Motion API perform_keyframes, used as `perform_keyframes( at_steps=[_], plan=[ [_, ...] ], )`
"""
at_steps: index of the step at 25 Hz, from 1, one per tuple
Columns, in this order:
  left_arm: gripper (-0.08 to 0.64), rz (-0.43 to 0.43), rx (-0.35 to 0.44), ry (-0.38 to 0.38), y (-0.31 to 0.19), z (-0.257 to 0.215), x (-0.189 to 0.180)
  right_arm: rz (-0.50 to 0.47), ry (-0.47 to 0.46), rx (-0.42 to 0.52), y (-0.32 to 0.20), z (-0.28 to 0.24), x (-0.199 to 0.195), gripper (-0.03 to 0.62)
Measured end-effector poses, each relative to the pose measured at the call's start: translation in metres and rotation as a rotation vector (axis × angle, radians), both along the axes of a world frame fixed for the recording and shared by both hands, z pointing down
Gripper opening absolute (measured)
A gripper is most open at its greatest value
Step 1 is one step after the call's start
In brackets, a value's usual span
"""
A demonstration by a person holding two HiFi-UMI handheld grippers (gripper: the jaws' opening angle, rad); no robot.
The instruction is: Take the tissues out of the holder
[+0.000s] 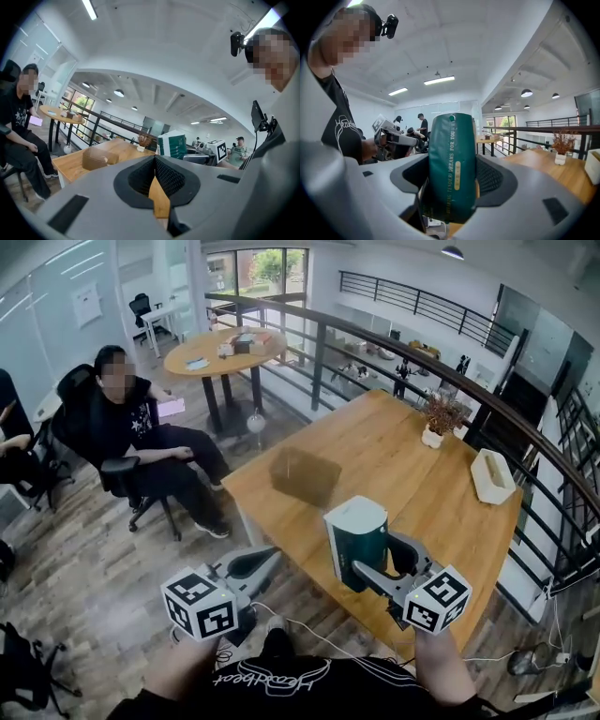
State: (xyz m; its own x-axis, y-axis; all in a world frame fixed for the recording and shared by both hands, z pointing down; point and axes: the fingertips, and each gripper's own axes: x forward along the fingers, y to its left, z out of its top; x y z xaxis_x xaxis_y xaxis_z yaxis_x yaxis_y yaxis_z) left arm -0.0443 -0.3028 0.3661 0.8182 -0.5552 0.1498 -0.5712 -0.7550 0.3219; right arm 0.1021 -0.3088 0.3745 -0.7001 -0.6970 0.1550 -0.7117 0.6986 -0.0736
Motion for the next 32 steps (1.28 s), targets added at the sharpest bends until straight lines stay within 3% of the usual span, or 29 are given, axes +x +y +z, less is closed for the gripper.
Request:
perform_keyframes(
  at_steps=[10, 32],
  plan=[
    [0.012, 0.031, 0.019, 0.016, 0.098, -0.002, 0.036, -0.069, -0.096, 0.035, 0.104, -0.015, 0.020, 0.316],
    [0.012, 0.041, 0.047, 0.019, 0.128, -0.010, 0.054, -0.053, -0.057, 0.044, 0.141, -0.013, 0.031, 0.316]
  ],
)
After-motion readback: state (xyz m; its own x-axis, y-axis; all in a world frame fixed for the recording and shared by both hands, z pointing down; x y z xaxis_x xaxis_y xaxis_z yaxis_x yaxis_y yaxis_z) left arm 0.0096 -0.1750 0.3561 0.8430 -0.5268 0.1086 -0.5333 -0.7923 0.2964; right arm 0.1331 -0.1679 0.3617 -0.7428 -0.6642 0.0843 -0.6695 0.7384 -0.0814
